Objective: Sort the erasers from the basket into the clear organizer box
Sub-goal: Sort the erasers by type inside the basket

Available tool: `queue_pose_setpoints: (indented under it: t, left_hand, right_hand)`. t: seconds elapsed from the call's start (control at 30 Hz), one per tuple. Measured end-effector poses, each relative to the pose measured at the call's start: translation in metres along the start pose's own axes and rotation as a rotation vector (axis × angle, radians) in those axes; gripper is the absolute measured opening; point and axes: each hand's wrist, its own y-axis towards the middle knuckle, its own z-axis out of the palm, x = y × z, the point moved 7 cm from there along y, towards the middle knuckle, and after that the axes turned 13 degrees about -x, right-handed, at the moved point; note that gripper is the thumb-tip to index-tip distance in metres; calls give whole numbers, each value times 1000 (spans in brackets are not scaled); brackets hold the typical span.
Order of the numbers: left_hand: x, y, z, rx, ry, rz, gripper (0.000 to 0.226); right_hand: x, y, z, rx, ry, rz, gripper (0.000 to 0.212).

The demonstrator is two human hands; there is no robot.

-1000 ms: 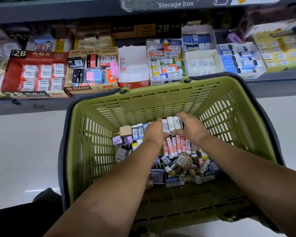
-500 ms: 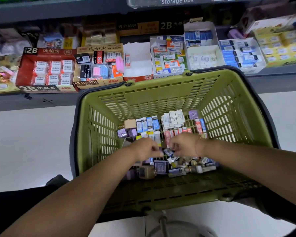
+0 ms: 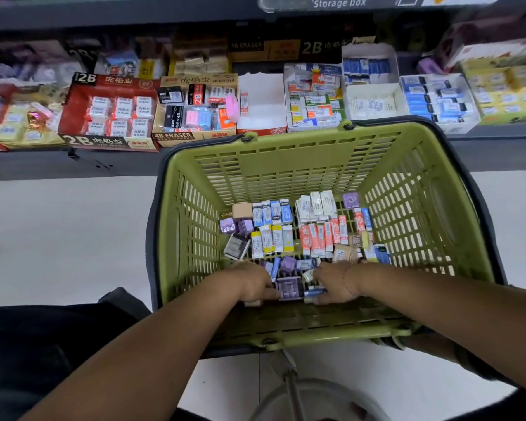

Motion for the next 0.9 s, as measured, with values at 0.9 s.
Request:
queue_pose_setpoints:
  t: [0.9]
  left_hand:
    - [-3, 12, 9, 12, -45, -48, 64]
  right_hand:
    - [10, -5, 13, 132, 112, 28, 70]
